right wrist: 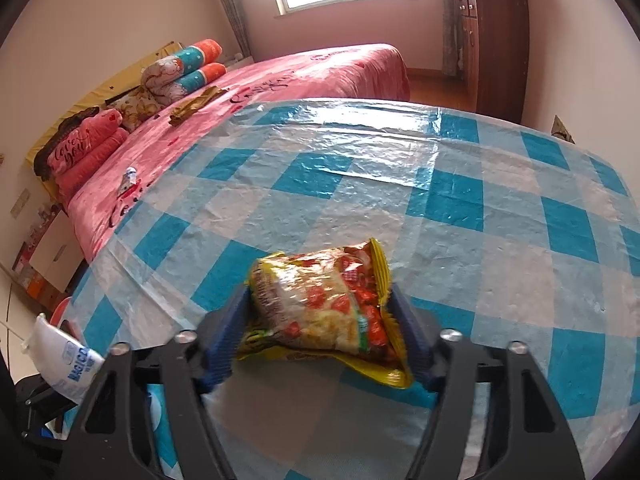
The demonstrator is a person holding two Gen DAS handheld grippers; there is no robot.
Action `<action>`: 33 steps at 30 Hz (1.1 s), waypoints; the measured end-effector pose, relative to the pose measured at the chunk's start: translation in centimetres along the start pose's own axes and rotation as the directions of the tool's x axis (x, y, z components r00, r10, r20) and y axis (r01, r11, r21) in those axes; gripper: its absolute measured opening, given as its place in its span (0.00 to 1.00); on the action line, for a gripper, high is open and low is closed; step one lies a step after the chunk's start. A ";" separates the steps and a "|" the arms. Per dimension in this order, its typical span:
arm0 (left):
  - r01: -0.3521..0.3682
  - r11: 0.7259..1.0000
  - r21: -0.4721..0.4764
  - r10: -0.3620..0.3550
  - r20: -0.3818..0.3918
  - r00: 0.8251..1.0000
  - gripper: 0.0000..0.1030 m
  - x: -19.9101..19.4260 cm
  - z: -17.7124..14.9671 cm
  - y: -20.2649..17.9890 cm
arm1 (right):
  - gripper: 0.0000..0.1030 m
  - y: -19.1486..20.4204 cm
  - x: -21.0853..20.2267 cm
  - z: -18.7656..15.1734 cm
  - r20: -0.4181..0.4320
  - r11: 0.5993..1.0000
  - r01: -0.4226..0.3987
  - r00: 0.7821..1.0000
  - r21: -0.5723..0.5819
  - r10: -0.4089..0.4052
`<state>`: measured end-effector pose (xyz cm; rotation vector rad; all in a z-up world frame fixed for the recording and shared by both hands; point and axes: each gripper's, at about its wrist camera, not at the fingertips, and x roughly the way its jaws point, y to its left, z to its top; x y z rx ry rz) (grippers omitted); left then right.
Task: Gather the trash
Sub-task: 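Hold the bottle in the left tool while the right tool grasps the yellow snack wrapper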
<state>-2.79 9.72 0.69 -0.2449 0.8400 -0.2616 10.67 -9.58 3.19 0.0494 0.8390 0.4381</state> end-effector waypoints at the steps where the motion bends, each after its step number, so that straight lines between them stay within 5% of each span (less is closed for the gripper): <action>1: -0.001 1.000 0.001 0.001 0.000 1.000 0.38 -0.1 -0.1 0.0 | 0.63 0.0 0.0 0.0 0.001 1.000 0.003 1.000 -0.002 -0.003; 33: -0.024 0.998 0.055 0.021 0.053 0.998 0.38 -4.4 -1.6 -1.1 | 0.46 1.3 -6.5 -4.4 0.070 0.998 0.029 0.997 0.064 -0.033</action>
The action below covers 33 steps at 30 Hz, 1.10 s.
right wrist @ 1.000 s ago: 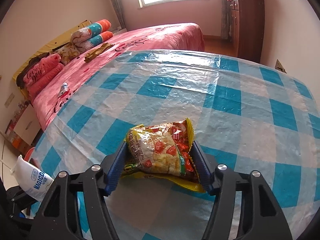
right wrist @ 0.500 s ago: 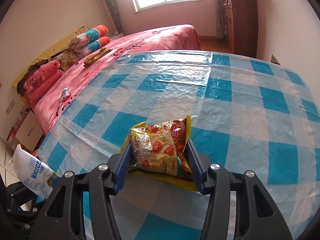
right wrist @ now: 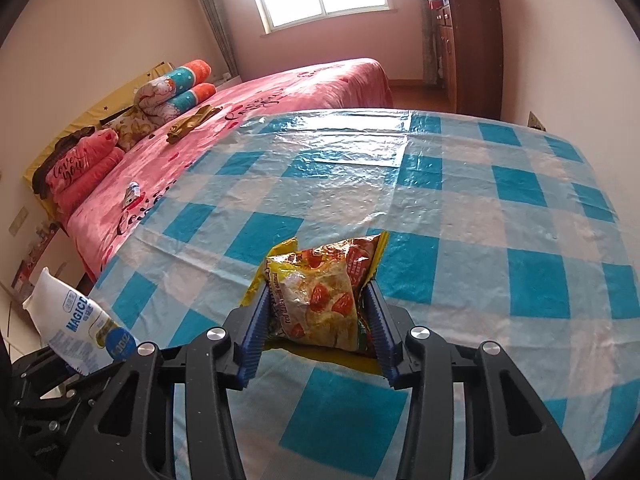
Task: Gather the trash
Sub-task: 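Hold the bottle in the left tool while the right tool grasps the yellow snack wrapper, then carry the bottle and snack wrapper to the orange bucket and release them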
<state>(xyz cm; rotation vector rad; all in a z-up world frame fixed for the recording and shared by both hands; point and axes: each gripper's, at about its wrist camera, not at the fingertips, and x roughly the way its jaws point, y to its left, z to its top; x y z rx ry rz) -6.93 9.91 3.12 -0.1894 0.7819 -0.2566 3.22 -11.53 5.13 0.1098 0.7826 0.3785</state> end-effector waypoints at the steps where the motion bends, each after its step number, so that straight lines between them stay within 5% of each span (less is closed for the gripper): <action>1: 0.000 1.000 -0.001 0.000 0.002 1.000 0.38 -0.2 -0.1 0.1 | 0.46 0.1 -0.2 -0.1 0.002 1.000 0.001 1.000 -0.001 -0.001; 33: -0.058 0.998 -0.034 0.060 0.082 0.995 0.38 -7.3 -0.9 4.4 | 0.46 5.1 -6.0 -3.1 -0.001 0.999 -0.035 0.999 -0.029 0.035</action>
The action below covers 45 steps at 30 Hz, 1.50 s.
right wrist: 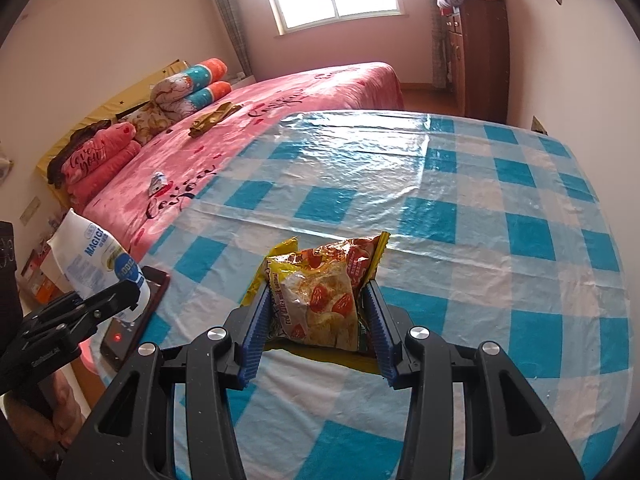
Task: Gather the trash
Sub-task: 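Carry the bottle and snack wrapper to the orange bucket and release them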
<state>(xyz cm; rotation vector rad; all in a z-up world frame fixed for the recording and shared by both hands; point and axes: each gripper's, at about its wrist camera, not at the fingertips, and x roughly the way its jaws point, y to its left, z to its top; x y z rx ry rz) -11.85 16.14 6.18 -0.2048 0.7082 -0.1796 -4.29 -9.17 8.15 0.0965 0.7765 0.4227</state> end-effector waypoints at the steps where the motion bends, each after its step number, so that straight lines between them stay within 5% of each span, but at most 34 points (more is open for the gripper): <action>1: -0.002 1.000 -0.003 0.002 0.003 1.000 0.38 -0.2 0.0 0.2 | 0.46 0.4 -0.2 0.1 0.003 1.000 -0.002 1.000 -0.007 0.002; 27: -0.118 0.986 -0.117 0.128 0.079 0.989 0.38 -6.7 -1.0 8.6 | 0.46 11.5 -0.5 1.5 -0.034 0.971 -0.177 0.984 -0.164 0.173; 45: -0.283 0.927 -0.246 0.299 0.033 0.954 0.38 -9.4 -3.9 16.8 | 0.46 24.7 2.2 1.2 -0.172 0.848 -0.364 0.931 -0.386 0.321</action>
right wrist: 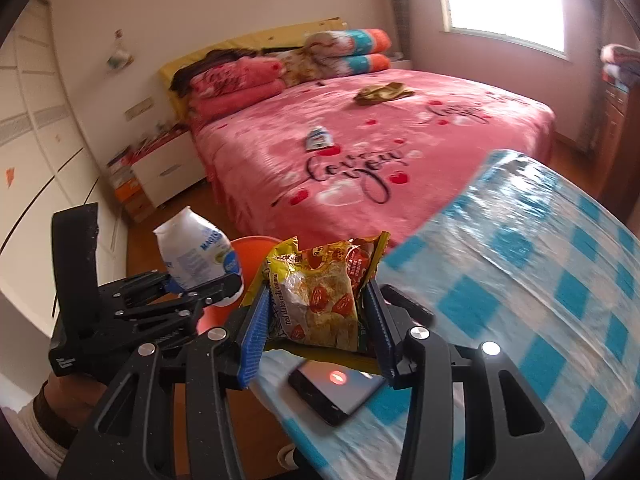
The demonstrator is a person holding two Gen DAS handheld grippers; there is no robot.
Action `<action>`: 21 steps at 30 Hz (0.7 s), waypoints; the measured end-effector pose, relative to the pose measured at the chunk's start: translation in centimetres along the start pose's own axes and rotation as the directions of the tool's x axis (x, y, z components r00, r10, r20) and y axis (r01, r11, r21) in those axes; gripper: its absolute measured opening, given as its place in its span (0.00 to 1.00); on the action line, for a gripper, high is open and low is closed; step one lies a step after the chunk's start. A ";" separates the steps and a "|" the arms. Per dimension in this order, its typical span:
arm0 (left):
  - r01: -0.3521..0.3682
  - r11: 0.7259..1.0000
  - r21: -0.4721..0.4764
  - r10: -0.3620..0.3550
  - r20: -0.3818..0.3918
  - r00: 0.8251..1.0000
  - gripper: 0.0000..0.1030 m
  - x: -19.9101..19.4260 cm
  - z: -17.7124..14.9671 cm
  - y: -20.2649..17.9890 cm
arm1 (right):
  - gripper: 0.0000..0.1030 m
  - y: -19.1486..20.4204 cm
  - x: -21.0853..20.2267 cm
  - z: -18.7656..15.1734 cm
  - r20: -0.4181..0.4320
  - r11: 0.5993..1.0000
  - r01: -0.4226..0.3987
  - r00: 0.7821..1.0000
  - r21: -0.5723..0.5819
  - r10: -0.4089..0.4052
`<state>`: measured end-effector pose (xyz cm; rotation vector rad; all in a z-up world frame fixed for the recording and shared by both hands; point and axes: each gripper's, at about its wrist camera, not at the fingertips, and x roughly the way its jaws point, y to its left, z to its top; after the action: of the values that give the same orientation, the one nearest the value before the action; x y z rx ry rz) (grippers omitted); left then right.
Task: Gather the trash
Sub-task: 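Carry the bottle and snack wrapper to the orange bucket and release them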
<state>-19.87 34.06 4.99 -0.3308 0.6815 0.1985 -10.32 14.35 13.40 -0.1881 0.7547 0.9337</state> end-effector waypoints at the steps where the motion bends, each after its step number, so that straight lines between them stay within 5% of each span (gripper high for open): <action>1: -0.014 1.000 -0.011 0.014 -0.004 1.000 0.38 0.1 -0.1 0.7 | 0.46 0.7 0.6 0.3 -0.007 1.000 -0.010 1.000 -0.016 0.010; 21: -0.140 0.983 -0.117 0.130 -0.086 0.988 0.38 2.9 -1.7 8.0 | 0.46 7.3 9.7 2.3 -0.152 0.983 -0.094 0.986 -0.157 0.070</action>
<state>-20.94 41.11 -0.02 -0.4126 0.7717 0.3591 -11.29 26.15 9.90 -0.3745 0.8254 1.0697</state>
